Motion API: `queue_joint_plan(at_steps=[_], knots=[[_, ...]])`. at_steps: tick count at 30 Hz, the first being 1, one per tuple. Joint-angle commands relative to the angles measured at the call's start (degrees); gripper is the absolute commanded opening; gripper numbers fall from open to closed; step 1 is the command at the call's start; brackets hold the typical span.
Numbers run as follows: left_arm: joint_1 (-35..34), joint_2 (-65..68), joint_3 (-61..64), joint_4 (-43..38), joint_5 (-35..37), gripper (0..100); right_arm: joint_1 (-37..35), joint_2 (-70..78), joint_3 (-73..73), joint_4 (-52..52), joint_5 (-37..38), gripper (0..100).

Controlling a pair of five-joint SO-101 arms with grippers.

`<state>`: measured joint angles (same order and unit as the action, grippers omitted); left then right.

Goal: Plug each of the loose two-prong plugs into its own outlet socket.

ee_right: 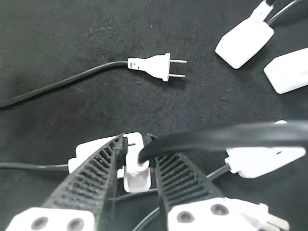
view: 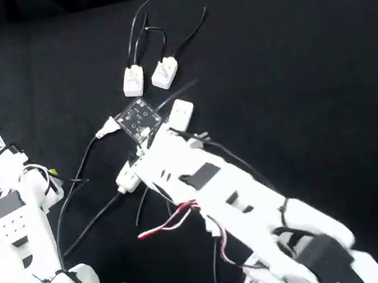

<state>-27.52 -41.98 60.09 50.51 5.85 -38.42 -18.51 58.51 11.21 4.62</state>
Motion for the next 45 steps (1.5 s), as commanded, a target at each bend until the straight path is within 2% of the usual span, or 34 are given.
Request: queue_joint_plan(at_steps=[1, 19, 27, 36, 45], knots=[[-0.4, -1.41, -0.31, -0.79, 0.26, 19, -0.53, 2.77, -3.74, -4.31, 0.53, 1.2], [-0.04, -1.41, -0.04, -0.88, 0.18, 19, -1.23, 3.65, -3.47, -6.95, 4.22, 1.2], [-0.04, -1.14, 0.04, -1.14, 0.18, 19, -3.43, 11.21, -4.53, -11.25, 6.33, 1.2], [-0.04, -1.05, 0.04, -1.14, 0.18, 19, -2.99, 12.26, -4.26, -12.75, 6.59, 1.2], [-0.04, -0.97, 0.04, -1.14, 0.18, 19, -1.32, 12.44, -1.45, -12.57, 9.93, 1.2]])
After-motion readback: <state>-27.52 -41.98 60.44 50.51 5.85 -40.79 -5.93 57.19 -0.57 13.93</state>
